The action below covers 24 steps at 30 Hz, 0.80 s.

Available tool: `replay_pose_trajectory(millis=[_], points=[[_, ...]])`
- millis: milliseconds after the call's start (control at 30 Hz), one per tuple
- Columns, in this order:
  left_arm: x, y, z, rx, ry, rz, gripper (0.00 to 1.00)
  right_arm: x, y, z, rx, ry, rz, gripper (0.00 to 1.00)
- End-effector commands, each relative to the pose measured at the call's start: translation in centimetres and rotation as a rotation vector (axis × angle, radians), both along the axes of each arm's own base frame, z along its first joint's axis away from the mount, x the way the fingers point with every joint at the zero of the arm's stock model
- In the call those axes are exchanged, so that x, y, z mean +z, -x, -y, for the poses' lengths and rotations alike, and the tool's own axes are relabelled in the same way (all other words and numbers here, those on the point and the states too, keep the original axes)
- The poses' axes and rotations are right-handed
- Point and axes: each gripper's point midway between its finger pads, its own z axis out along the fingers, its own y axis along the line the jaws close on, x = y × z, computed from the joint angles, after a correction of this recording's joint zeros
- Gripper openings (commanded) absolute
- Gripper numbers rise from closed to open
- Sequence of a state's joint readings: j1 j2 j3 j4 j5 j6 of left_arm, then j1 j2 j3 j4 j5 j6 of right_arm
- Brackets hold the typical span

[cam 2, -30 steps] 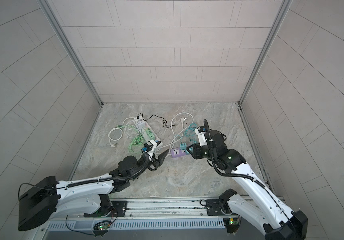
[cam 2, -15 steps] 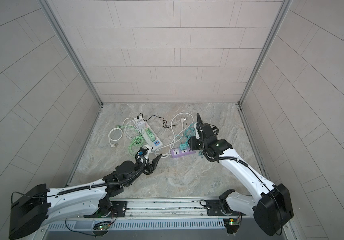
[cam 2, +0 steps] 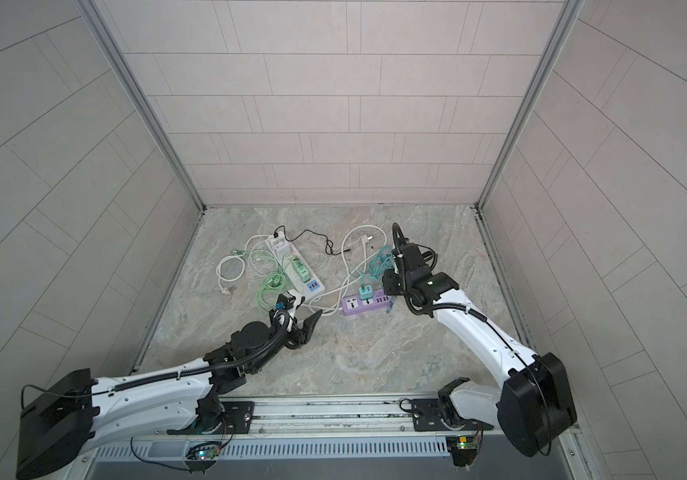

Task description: Insert the plug

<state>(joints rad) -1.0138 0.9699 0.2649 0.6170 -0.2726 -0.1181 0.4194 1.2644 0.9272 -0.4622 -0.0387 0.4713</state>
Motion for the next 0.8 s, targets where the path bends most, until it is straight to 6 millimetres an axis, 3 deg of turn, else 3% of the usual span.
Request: replay_pose_trajectory(millis=[0, 400, 767], points=[[0.0, 0.3, -0.4, -0.001, 0.019, -0.019, 0.65, 0.0, -0.7, -1.0, -0.005, 0.012, 0.016, 0.08], [-0.2, 0.6, -1.2, 0.009, 0.027, -0.017, 0.64, -1.0, 1.4, -6.4, 0.128, -0.01, 0.002, 0.07], [-0.3, 1.0, -1.4, -0.001, 0.035, -0.023, 0.65, -1.8, 1.2, -10.0, 0.212, 0.03, 0.043, 0.06]])
